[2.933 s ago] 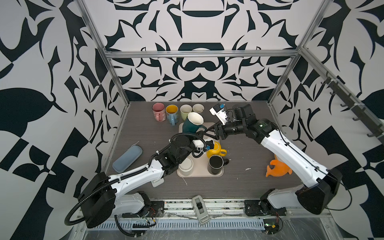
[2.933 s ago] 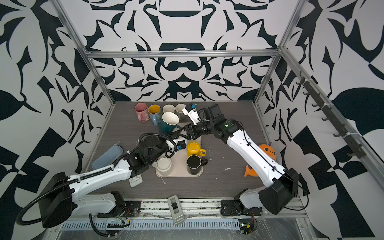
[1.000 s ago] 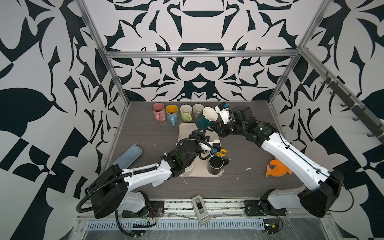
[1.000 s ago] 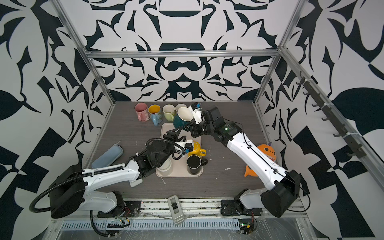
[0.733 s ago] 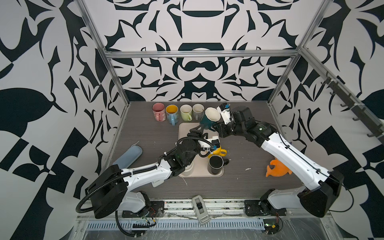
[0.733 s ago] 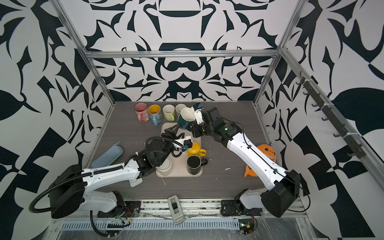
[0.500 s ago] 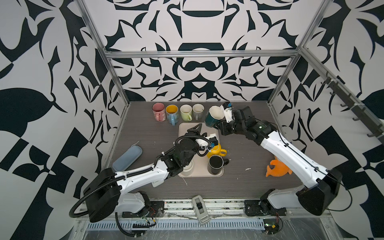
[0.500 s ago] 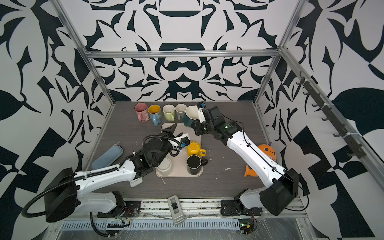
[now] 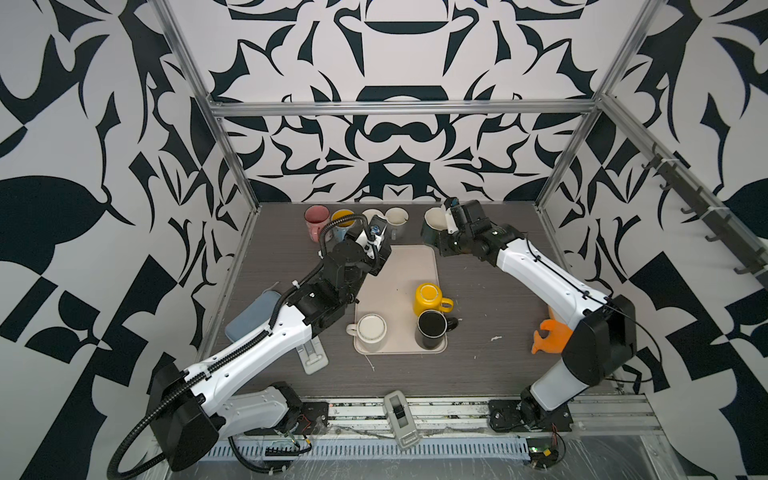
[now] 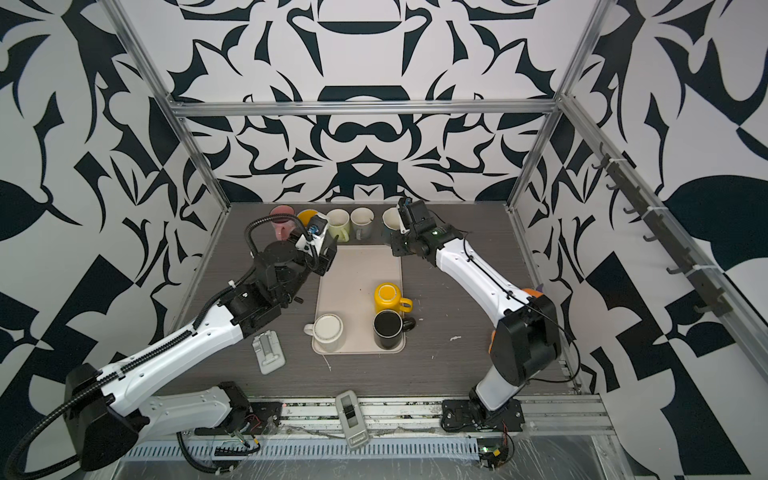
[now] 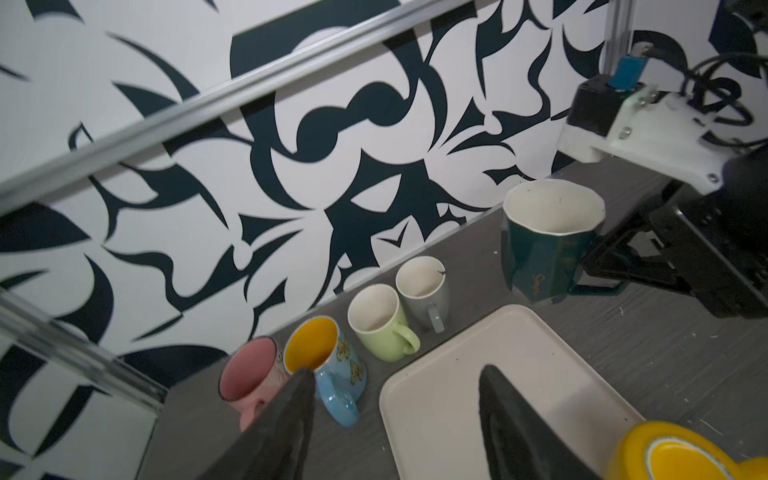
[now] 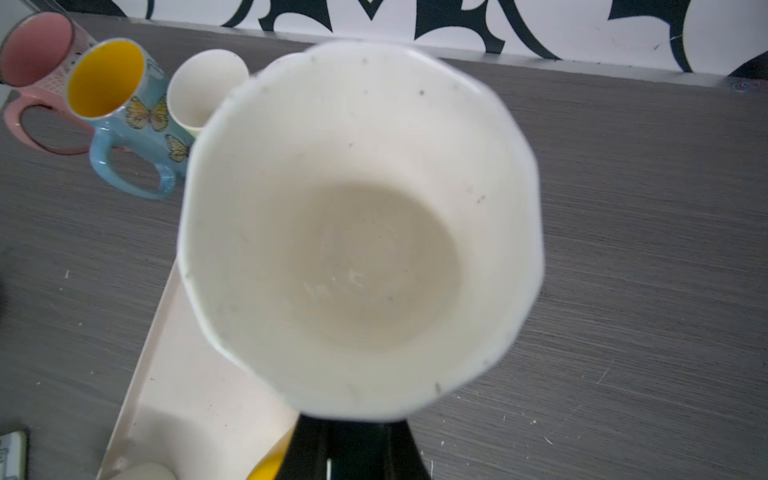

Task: Turn the mug right side up
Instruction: 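Carry the dark green mug to the end of the mug row with the right gripper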

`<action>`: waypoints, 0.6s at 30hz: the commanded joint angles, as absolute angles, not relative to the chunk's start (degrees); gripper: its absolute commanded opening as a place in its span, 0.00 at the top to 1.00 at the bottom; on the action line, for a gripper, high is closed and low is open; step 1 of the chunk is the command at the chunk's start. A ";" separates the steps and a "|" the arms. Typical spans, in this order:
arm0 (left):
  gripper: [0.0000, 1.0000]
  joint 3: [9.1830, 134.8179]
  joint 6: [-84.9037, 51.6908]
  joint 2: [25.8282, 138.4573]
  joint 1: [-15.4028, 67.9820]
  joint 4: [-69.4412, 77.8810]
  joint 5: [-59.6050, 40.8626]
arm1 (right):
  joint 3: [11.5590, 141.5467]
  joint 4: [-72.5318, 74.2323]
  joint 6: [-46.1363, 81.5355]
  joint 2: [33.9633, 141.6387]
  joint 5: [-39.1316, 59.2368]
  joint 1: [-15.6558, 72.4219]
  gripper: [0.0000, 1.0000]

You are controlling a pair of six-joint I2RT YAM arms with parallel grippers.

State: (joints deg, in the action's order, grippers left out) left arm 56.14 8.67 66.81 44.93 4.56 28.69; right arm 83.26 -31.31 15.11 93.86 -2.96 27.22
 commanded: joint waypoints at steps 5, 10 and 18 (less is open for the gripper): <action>0.34 56.71 -16.93 66.36 38.15 -3.08 19.75 | 93.95 -22.94 14.68 99.44 -3.78 25.98 1.00; 0.33 55.60 -26.48 65.59 32.05 -5.03 14.23 | 100.07 -24.50 14.72 106.00 -3.19 24.62 1.00; 0.33 53.56 -31.61 64.03 26.92 -4.86 8.29 | 107.87 -26.06 15.07 114.49 -2.15 23.14 1.00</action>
State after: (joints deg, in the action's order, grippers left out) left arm 54.63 -27.44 65.41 27.57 -4.25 11.49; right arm 102.39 -30.39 15.07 115.46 -2.33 23.62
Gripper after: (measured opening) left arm 0.672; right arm 0.123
